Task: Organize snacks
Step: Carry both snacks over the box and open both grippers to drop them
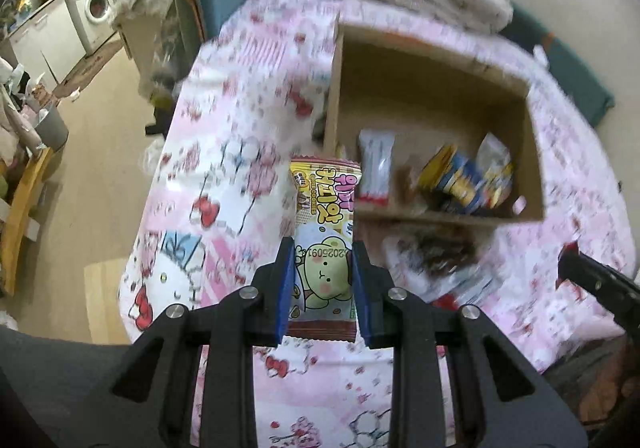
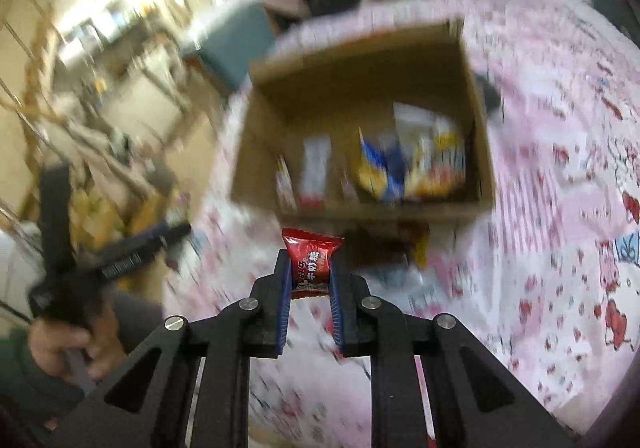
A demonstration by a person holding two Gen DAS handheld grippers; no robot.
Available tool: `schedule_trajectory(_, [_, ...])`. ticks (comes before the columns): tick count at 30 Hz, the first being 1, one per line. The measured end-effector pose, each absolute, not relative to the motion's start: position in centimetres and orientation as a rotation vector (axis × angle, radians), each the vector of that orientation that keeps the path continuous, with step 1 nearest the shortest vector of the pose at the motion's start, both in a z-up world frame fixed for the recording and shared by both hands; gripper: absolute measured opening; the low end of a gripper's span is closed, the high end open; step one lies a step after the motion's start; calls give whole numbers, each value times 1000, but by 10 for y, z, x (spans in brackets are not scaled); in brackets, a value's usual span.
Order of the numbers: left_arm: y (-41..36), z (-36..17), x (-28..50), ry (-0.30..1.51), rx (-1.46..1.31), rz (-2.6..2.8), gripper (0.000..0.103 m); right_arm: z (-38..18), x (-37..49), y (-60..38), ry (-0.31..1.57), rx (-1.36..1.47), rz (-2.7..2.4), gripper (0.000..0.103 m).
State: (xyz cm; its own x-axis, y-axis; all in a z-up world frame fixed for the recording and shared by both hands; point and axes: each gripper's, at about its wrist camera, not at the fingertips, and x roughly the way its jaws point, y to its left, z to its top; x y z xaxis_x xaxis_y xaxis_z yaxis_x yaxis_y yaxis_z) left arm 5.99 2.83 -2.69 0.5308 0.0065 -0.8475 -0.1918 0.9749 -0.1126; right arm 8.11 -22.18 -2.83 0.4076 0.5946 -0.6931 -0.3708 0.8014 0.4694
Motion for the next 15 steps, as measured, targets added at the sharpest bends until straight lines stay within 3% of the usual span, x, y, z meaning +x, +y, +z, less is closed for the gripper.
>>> schedule_trajectory(7, [27,26,82,886,-197,68,23,9,91,-240,778,424,628,18])
schedule_trajectory(15, [25,44,124,840,-143,31,23,31,122,-261,743,521,615,18])
